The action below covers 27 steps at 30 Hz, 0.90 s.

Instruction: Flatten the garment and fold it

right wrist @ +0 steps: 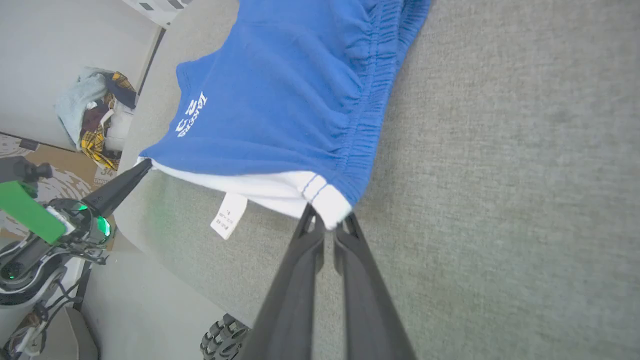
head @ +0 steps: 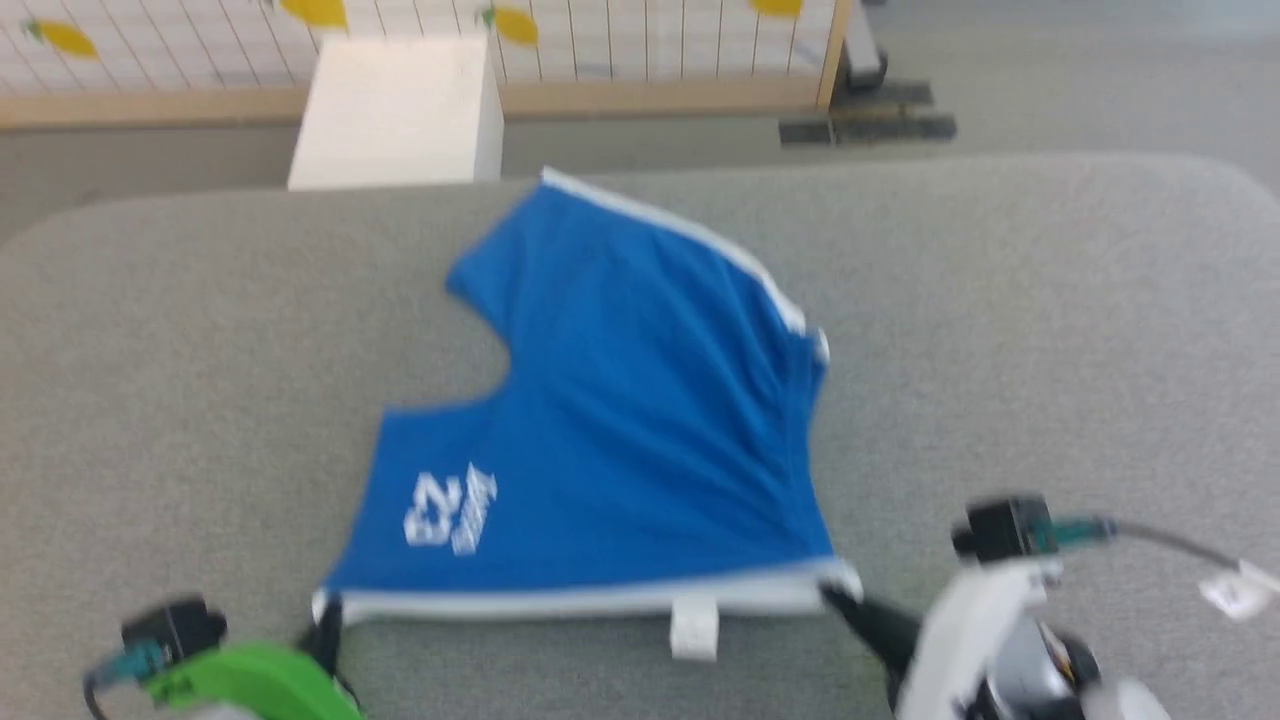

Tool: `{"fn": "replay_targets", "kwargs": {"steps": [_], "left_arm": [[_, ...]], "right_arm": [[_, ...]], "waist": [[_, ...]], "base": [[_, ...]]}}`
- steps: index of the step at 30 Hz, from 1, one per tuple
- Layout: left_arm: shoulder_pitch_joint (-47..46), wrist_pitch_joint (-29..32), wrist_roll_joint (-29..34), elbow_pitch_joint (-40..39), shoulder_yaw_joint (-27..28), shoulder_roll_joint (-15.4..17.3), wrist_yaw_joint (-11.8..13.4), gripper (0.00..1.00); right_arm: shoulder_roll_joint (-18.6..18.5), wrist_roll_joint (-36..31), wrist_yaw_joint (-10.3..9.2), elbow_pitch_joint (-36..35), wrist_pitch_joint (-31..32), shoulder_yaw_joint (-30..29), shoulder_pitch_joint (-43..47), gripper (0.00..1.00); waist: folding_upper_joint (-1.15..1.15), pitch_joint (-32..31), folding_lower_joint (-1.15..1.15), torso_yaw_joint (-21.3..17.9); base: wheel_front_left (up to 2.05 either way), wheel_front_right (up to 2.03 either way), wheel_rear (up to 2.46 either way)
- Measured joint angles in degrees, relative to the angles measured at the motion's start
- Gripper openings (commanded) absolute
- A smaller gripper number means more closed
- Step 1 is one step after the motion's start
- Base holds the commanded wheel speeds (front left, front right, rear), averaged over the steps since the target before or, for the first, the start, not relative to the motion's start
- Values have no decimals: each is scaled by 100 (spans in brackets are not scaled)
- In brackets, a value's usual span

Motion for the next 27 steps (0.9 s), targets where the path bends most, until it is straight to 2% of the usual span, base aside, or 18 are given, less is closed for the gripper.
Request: {"fn": "replay_targets", "kwargs": {"steps": [7, 11, 14, 17, 21, 27], "left_arm": [[1345, 456, -2, -1082, 89, -127, 623, 0], [1653, 545, -10, -1697, 91, -201, 789, 0], [1495, 633, 24, -1996, -10, -163, 791, 0], [934, 792, 111, -1981, -131, 24, 760, 0], [-257, 1034, 207, -1537, -275, 322, 576, 0], [-1976, 1204, 330, -560, -571, 553, 229, 0]], "right_arm": [[87, 31, 2, -951, 1329, -474, 1140, 0], [179, 108, 3, -1457, 1695, -802, 1361, 0], [187, 144, 2, -1703, 1715, -1001, 1305, 0], [187, 163, 2, -1772, 1727, -1085, 1050, 0], [187, 290, 2, -1685, 1717, -1103, 551, 0], [186, 387, 1, -1319, 1516, -1111, -174, 0]], "waist": [[0, -468, 0, -25], [0, -563, 0, -68], [0, -521, 0, -88], [0, -414, 0, -105], [0, -191, 0, -150], [0, 294, 0, -245]], "base": [[0, 0, 0], [0, 0, 0], [0, 0, 0], [0, 0, 0], [0, 0, 0], [0, 0, 0]]}}
